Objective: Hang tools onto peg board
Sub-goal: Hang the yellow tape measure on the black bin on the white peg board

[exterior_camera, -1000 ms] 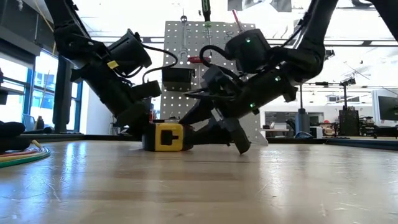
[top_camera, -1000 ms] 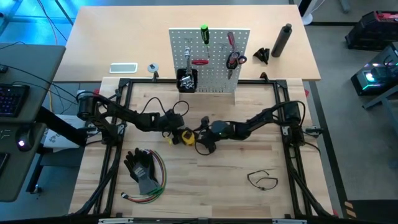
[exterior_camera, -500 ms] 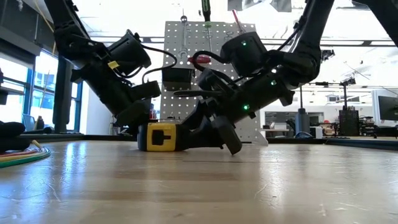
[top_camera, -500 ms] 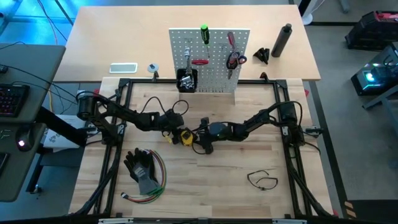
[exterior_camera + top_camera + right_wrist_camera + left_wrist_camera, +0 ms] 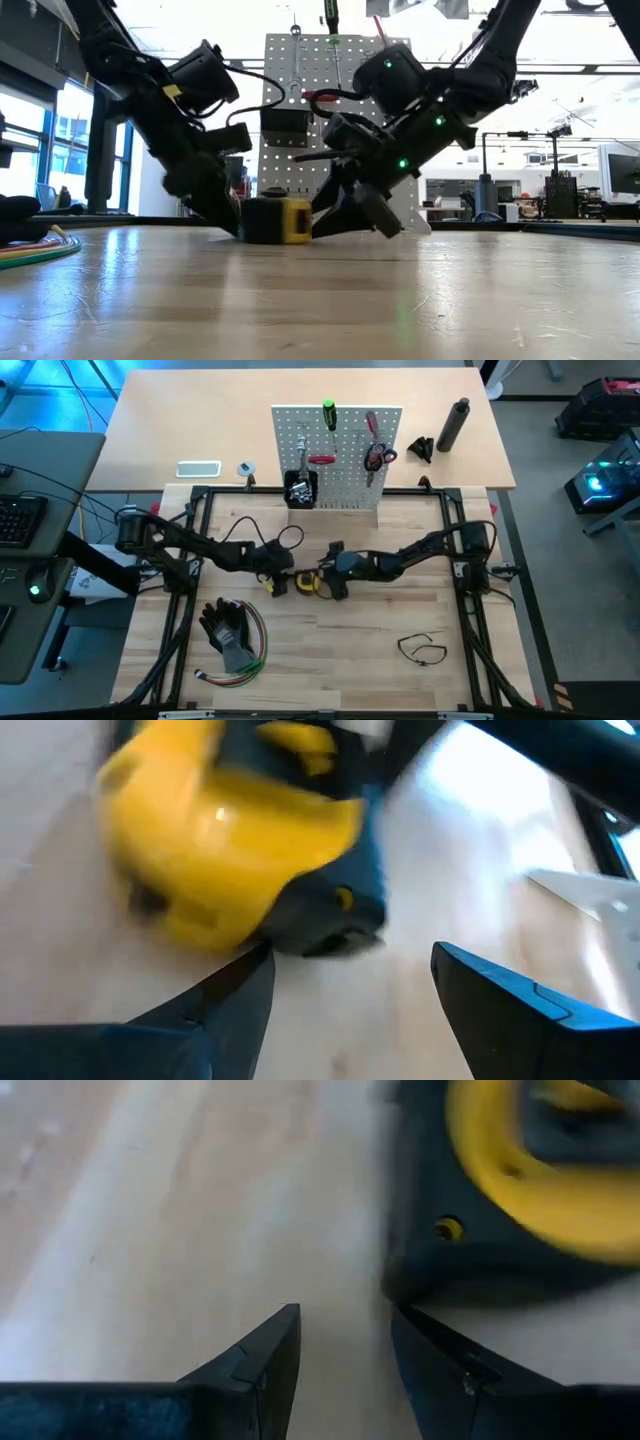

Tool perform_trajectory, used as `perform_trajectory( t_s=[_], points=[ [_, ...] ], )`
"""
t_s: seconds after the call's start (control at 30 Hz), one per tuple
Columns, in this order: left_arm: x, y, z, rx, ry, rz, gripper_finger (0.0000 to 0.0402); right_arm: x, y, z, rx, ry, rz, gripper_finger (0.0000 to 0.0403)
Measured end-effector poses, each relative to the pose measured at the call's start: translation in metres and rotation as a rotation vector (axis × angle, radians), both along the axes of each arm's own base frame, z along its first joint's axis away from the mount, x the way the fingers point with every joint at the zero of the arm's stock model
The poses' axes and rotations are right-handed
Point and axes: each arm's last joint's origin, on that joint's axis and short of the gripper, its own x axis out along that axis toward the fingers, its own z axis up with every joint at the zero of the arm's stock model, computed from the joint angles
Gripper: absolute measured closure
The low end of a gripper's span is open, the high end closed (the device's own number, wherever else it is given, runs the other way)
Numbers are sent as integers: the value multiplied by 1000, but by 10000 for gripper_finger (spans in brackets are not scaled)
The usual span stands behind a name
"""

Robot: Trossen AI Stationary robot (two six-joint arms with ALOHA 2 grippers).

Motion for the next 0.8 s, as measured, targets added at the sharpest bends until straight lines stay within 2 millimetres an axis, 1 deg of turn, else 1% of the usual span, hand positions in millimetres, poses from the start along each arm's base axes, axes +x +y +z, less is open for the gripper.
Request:
perform_trajectory(
  t_s=[0.13, 0.23, 0.33, 0.47, 0.6, 0.7, 0.8],
  points=[
    [-5, -1, 12, 1, -7, -19, 247, -5, -5, 11, 47, 30, -35, 139],
    [-8, -3, 12, -3, 17, -25, 247, -11, -9, 7, 114, 95, -38, 139],
    [-6, -7, 14, 0, -4, -31, 247, -13, -13, 6, 168, 115, -30, 139],
    [-2, -16, 13, -11, -26, -23, 247, -13, -15, 5, 230, 123, 13, 139],
    [-1, -25, 10, 22, -26, 17, 247, -14, -17, 5, 293, 129, 76, 139],
    [3, -31, 5, 41, -40, 34, 247, -14, -15, 5, 335, 133, 133, 139],
    [7, -35, -1, 64, -57, 45, 247, -14, -9, 5, 359, 138, 182, 139]
  ],
)
